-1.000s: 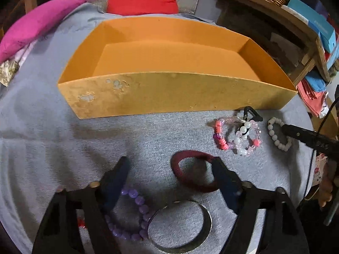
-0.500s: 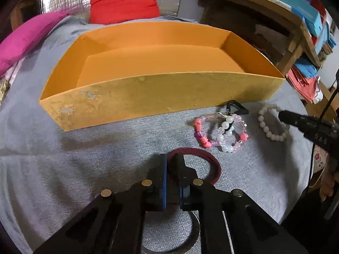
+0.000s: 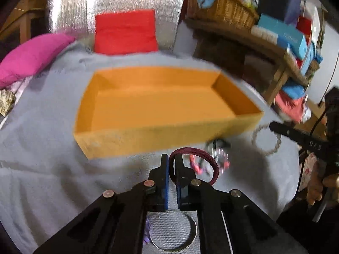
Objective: Organize jewelry
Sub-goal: 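Carry the dark red ring over the box with left while right drops pearl bracelet inside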
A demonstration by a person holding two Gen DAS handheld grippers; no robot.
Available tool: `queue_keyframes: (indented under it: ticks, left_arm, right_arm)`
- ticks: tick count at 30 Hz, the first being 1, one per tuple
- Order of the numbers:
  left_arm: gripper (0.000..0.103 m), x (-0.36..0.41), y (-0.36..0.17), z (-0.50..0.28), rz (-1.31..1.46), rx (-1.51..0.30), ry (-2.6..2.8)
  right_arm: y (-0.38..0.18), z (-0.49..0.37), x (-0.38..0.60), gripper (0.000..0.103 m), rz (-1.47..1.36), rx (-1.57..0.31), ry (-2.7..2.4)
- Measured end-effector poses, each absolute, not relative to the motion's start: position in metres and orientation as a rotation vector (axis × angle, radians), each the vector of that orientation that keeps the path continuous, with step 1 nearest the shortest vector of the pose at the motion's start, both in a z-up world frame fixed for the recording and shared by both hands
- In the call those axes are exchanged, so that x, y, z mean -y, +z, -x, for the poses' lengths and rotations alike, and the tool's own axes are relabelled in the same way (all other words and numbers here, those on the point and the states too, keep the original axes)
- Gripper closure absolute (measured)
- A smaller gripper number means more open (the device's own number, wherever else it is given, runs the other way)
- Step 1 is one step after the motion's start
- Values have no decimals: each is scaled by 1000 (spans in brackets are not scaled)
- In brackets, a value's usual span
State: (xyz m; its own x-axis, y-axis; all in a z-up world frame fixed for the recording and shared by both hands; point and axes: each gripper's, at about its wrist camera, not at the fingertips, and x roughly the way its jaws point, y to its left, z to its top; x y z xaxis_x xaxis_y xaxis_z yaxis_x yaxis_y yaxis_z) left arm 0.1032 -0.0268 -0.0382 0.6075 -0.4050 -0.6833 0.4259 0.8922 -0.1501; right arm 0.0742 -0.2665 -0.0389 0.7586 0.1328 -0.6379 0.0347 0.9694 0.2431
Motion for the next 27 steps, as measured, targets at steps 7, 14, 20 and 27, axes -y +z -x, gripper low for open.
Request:
queue_keyframes:
  ticks: [7,14,20,27]
  left_arm:
    - [97,12,-17,-141,-17,-686,-292]
    - [97,15,-42,-177,-105,-752,-107]
    - [97,17,-61,-183,-165,-806,-89]
    - [97,20,-64,-181,-215,-794,-80]
  right_arm:
    - [-13,-87,268,93,-313,-564,90]
    - [3,-125,270,93,-389,-487,100]
    - [-23,-167,269,93,-439,-596,81]
    - [-42,-184,259,93,-415,-663,84]
